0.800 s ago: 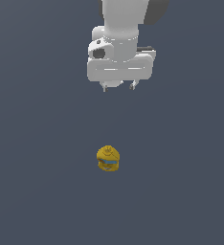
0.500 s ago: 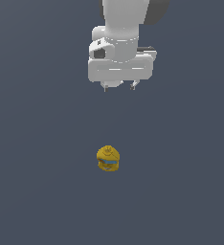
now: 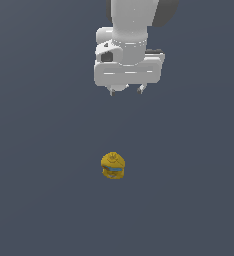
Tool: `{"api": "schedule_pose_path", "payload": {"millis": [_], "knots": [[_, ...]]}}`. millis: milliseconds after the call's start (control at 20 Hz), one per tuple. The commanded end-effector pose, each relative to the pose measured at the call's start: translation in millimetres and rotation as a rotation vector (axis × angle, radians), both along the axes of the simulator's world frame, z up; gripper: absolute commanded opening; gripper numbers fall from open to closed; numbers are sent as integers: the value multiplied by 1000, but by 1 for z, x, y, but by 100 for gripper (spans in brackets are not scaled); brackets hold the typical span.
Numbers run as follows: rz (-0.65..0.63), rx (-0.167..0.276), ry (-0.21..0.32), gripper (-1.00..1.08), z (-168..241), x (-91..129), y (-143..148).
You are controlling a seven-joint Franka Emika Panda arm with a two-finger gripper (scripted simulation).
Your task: Pick up the object and move it to a goal position.
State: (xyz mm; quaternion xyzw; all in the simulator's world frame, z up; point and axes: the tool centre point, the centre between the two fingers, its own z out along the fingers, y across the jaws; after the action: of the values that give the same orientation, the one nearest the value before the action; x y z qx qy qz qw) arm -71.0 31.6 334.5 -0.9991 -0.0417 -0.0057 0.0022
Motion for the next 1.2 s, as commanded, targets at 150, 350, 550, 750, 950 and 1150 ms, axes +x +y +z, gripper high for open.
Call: {"api": "schedule_pose_path", "payload": {"millis": [150,350,550,750,950,1150], "knots": [[26,-1,0,100,-1,4,-1],[69,-4,0,100,-3,10,-2],[132,-7,1,100,-7,19,-3],[215,-10,2,100,-12,31,-6],[314,-14,3,100,-18,45,-8],[414,-16,5,100,-25,58,-11]]}}
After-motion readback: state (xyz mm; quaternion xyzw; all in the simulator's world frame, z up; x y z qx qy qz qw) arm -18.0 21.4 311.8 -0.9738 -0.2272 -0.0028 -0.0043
